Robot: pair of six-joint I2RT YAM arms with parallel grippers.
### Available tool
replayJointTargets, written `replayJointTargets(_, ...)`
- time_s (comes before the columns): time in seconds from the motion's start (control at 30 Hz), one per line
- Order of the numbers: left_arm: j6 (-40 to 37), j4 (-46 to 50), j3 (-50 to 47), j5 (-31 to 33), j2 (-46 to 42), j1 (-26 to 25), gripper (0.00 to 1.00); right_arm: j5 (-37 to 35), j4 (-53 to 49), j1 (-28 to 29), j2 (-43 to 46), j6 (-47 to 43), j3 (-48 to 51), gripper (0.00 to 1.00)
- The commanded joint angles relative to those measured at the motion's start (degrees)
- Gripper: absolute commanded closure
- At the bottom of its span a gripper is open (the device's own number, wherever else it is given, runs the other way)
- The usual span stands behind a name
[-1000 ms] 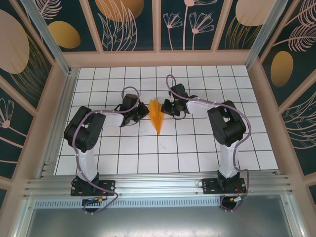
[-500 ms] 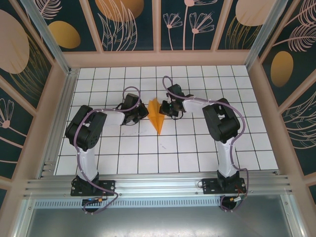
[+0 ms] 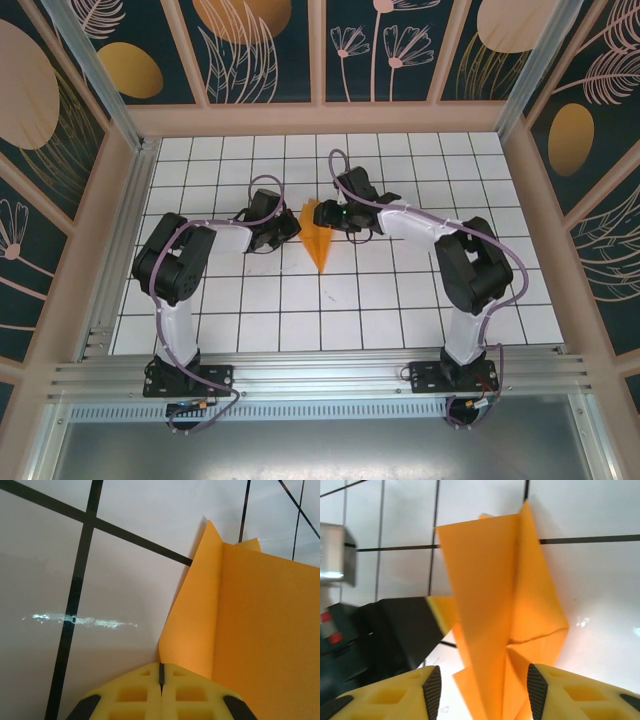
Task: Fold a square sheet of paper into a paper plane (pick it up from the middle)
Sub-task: Move the paper plane to the top-center of the table.
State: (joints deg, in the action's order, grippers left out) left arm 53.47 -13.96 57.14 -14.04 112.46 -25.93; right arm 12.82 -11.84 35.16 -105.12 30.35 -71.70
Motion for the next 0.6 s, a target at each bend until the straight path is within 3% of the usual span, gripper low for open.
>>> replayJointTargets(0.0, 0.2, -0.9, 0.1, -1.7, 2.4, 0.2, 1.00, -2.6, -0.4, 1.4, 0.7, -2.0, 2.2, 0.44)
replayJointTargets(0.57, 0.5, -0.8, 0.1, -1.9, 1.9, 0.2, 1.00, -3.2, -3.2, 4.9, -2.7, 1.0, 3.0, 0.40)
